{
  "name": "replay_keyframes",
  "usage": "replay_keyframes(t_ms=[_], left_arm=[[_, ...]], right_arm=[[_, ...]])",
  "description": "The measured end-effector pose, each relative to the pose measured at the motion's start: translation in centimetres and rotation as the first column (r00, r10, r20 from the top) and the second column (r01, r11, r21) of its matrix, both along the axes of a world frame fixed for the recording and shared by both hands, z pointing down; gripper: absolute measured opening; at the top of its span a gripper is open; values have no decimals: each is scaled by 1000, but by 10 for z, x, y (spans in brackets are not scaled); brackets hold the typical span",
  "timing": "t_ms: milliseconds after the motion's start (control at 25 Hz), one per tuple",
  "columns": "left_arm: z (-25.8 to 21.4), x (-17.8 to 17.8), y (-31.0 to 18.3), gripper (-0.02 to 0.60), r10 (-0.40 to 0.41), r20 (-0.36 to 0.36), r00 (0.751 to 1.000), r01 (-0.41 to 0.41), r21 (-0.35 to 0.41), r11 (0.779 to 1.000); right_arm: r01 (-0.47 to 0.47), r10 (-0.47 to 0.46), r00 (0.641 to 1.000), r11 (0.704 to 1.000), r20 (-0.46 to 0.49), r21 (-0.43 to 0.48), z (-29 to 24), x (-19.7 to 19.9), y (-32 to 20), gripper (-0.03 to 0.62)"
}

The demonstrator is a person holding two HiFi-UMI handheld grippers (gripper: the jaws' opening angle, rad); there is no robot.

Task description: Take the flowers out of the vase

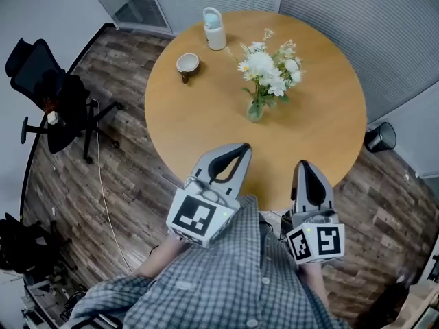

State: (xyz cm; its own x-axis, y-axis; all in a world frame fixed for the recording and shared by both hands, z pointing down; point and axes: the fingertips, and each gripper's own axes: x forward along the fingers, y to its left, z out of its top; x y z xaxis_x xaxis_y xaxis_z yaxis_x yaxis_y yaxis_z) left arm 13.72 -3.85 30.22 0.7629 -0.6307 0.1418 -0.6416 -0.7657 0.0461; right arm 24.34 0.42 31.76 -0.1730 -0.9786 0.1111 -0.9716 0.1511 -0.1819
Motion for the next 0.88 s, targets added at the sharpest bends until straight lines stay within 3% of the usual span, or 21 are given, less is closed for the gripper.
replay_keyframes(t_ms=[160,400,600,880], left_arm=[[0,14,-1,3,-50,10,999,50,2,999],[-7,18,-5,3,-93,9,996,93,24,995],[-7,11,-10,3,-94,21,995,94,23,995],[3,-5,-41,3,-136,33,990,135,20,991]], right_arm=[[49,-49,999,999,-5,11,-3,12,-8,11],[100,-100,992,995,76,2,-2,15,-21,11],[102,-100,984,995,144,-4,-3,12,-27,11],[71,-66,988,997,142,-32,3,12,-39,11]])
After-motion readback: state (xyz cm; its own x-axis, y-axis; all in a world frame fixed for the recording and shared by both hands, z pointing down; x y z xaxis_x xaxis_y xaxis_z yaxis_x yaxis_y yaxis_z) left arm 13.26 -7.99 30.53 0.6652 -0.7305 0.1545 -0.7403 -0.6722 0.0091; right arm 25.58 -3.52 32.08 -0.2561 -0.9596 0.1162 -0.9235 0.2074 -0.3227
